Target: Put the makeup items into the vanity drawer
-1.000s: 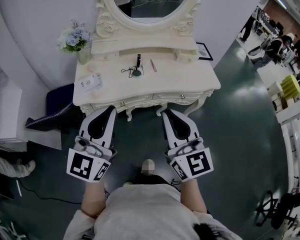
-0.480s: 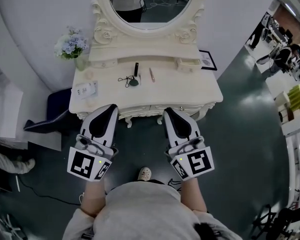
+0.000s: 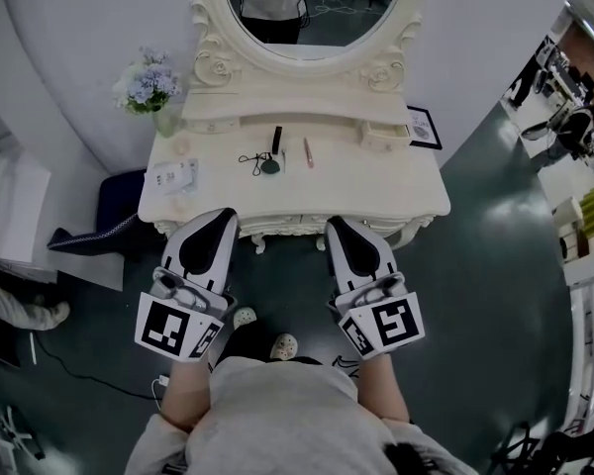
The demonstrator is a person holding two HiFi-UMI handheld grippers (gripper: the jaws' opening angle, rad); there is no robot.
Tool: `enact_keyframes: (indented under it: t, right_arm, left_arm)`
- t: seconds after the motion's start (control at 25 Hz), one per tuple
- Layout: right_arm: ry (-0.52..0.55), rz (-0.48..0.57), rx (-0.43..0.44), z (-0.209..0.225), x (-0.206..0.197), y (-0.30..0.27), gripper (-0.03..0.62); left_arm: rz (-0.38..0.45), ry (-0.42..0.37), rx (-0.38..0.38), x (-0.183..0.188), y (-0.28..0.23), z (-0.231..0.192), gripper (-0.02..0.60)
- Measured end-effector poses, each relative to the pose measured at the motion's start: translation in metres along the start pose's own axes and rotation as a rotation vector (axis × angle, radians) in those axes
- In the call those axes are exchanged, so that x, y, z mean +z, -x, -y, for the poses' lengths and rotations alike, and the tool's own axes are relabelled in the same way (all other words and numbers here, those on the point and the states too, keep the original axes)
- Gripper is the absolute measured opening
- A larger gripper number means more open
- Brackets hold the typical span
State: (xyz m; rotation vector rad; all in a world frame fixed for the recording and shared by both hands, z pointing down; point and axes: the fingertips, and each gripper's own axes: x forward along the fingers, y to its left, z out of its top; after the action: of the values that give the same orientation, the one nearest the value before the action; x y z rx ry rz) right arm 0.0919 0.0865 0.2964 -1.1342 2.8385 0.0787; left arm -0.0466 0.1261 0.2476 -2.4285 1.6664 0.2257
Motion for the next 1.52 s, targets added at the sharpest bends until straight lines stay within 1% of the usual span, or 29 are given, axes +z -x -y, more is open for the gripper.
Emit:
enact_keyframes:
  t: [0.2, 0.48, 0.96, 1.52]
  right_arm:
    - [0.001, -0.023, 0.004, 0.0, -0.009, -0.011, 0.032]
    - [-0.007, -0.032, -0.033, 0.015, -0.013, -0.038, 0.032]
    - [-0.013, -0.052, -0.073, 0.025, -0.019, -0.1, 0.032]
    - [-0.017, -0.082, -0.108, 0.041, -0.039, -0.172, 0.032]
  left_arm:
    - [-0.012, -0.006, -0.001, -0.009, -0.006, -0.008, 0.014]
    - [-0.003, 0.004, -0.028, -0.013, -0.027, -0.029, 0.014]
    - [-0.007, 0.014, -0.067, -0.022, -0.064, -0.085, 0.014]
    - [-0.014, 0.029, -0.103, -0.043, -0.108, -0.148, 0.014]
